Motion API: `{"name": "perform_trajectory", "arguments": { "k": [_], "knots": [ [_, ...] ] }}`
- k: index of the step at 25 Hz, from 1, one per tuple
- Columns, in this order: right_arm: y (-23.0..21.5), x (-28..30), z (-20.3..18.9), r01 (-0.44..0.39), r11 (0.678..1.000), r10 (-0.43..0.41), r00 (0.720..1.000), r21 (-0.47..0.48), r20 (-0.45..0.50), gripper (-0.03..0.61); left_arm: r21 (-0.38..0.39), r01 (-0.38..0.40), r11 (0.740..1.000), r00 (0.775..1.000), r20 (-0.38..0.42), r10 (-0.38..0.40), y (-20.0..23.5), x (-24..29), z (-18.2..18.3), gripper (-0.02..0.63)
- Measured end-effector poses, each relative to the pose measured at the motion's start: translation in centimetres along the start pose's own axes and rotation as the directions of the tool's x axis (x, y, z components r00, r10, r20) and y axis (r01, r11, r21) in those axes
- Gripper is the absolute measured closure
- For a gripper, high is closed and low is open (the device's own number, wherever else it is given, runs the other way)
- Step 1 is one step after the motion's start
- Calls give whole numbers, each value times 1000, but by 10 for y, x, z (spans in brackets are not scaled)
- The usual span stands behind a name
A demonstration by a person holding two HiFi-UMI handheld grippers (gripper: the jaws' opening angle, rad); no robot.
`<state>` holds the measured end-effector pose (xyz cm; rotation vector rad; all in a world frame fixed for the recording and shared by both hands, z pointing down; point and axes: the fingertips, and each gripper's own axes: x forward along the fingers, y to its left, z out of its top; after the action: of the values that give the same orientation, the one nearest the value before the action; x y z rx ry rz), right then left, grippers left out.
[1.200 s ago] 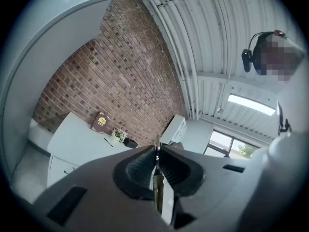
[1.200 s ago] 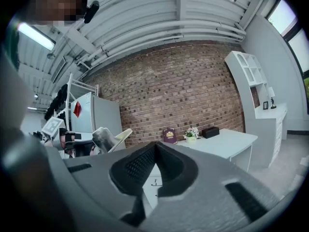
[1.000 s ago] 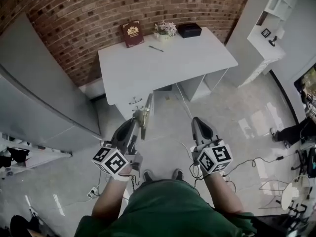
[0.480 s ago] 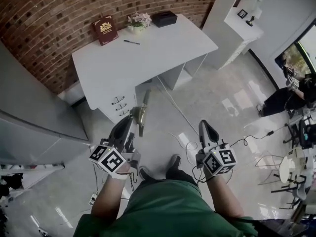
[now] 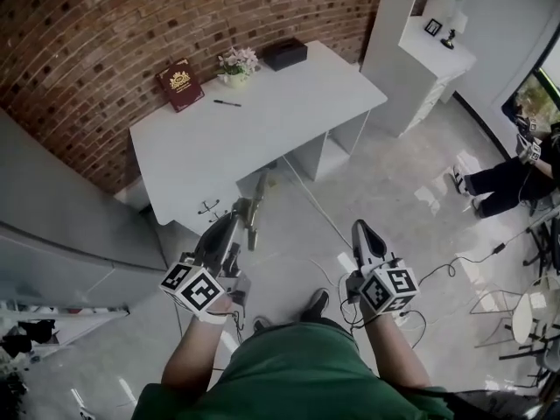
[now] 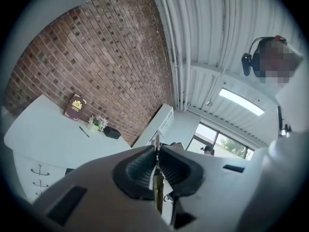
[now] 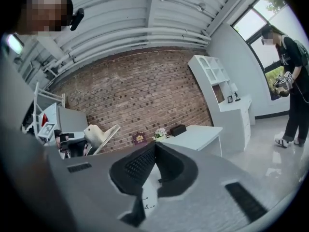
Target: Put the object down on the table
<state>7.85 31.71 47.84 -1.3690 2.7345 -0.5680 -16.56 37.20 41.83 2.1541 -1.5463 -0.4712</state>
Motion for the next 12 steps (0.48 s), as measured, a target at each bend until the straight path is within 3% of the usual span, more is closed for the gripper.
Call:
{"name": "perform_trajectory", "arguments": {
  "k": [7,12],
  "knots": [
    [-67,30,37,-73,997,73,997,5,2,575,11,-44,999,999,21,44,-28,72,-12,588],
    [-109,38,53,-49,999,49,999,17,0,575,11,-50,999,999,13,50,-38,108,-17,588]
  ]
}}
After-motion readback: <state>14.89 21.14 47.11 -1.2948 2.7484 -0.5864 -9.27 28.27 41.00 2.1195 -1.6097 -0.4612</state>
